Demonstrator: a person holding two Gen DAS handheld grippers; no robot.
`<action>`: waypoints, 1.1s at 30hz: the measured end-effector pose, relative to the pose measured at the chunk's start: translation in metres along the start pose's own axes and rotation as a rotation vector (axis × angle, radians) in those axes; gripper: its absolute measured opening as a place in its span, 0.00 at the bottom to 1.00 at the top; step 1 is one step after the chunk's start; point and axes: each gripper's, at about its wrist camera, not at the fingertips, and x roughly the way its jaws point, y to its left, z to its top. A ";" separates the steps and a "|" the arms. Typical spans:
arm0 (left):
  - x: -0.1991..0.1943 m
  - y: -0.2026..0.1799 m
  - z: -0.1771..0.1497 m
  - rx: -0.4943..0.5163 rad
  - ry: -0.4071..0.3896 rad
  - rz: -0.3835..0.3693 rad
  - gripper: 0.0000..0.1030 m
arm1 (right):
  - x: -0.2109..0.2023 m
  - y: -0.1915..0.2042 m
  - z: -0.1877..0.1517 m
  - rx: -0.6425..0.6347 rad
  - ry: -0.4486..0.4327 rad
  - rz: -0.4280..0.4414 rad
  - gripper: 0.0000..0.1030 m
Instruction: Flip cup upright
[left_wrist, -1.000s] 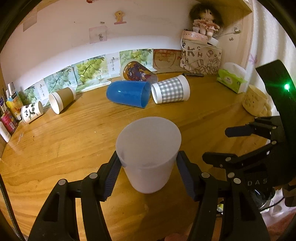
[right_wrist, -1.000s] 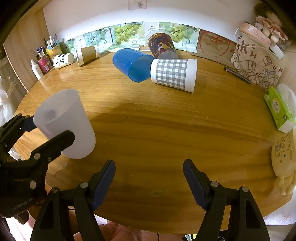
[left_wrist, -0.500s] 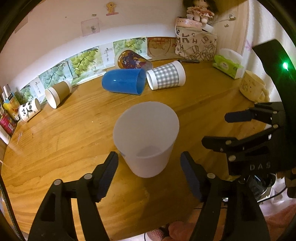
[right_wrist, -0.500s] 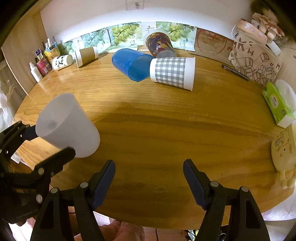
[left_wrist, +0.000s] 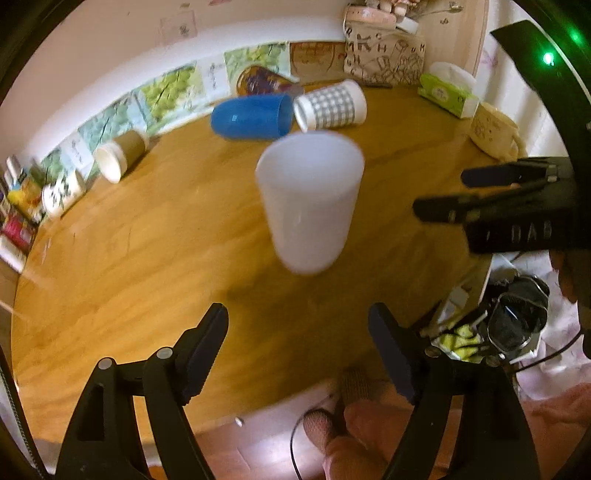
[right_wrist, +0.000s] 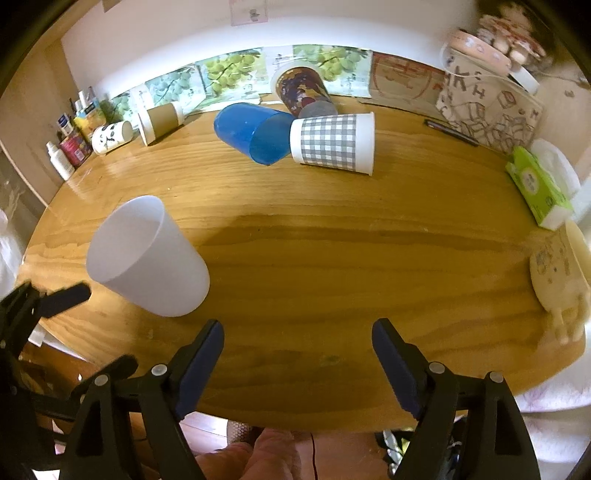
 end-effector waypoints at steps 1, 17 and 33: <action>-0.002 0.003 -0.005 -0.012 0.015 -0.007 0.79 | -0.002 0.001 -0.002 0.012 0.002 -0.006 0.81; -0.089 0.074 -0.024 -0.368 0.045 0.010 0.79 | -0.077 0.057 -0.035 0.137 0.014 -0.029 0.97; -0.186 0.061 0.007 -0.471 -0.171 0.110 0.99 | -0.185 0.066 -0.028 0.199 -0.101 0.010 0.99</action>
